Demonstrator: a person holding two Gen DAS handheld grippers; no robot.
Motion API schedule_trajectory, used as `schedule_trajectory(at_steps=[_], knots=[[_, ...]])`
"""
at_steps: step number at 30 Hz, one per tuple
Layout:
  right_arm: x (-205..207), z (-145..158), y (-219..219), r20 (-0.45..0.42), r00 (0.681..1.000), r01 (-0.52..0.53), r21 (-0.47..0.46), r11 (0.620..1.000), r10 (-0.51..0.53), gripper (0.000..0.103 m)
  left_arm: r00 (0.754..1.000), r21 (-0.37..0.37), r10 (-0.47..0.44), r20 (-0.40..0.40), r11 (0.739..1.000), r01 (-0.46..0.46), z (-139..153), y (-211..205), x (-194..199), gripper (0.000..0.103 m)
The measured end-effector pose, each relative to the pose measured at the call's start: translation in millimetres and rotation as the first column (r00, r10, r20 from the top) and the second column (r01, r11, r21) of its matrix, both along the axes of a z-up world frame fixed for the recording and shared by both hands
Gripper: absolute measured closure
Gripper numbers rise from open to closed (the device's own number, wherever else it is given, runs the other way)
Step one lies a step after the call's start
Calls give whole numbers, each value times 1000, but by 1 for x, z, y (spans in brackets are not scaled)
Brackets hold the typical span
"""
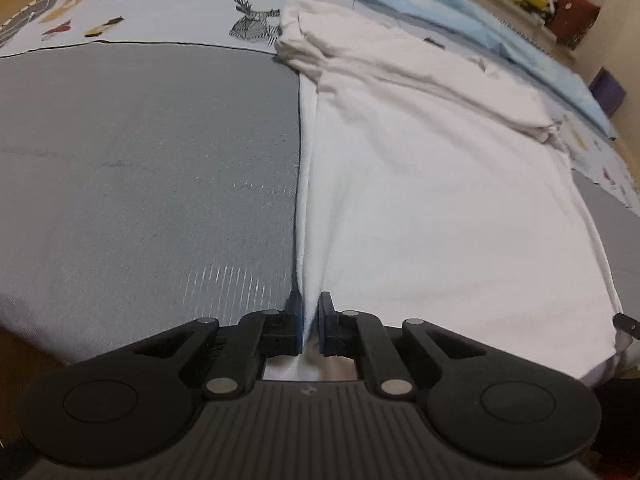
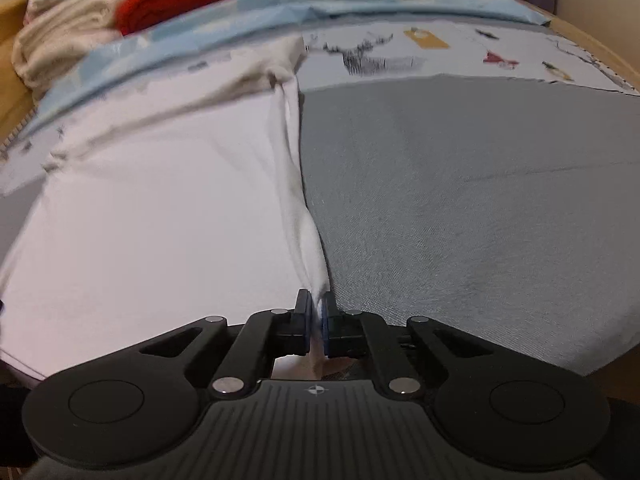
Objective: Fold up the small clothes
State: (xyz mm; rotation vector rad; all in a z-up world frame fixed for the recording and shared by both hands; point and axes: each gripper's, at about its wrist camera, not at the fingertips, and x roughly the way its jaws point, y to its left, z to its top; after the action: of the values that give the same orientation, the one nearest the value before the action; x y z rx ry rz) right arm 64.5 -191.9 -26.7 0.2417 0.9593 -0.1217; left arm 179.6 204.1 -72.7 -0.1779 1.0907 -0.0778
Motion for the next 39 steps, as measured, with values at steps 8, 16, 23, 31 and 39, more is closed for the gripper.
schedule_trajectory(at_steps=[8, 16, 23, 31, 39], knots=[[-85, 62, -10, -2, 1000, -23, 114, 993, 23, 99, 995, -114, -95, 26, 989, 97, 41, 2, -98, 96], [-69, 94, -20, -13, 1000, -10, 204, 979, 13, 99, 996, -230, -84, 6, 970, 83, 68, -3, -86, 96], [122, 121, -23, 56, 997, -52, 142, 988, 44, 99, 998, -181, -11, 55, 983, 21, 101, 6, 87, 96], [268, 32, -57, 13, 956, 278, 279, 919, -293, 38, 913, -213, 407, 36, 896, -390, 48, 56, 249, 26], [246, 10, -52, 132, 980, 124, 173, 977, -148, 39, 950, -194, 300, 87, 940, -280, 26, 48, 228, 18]])
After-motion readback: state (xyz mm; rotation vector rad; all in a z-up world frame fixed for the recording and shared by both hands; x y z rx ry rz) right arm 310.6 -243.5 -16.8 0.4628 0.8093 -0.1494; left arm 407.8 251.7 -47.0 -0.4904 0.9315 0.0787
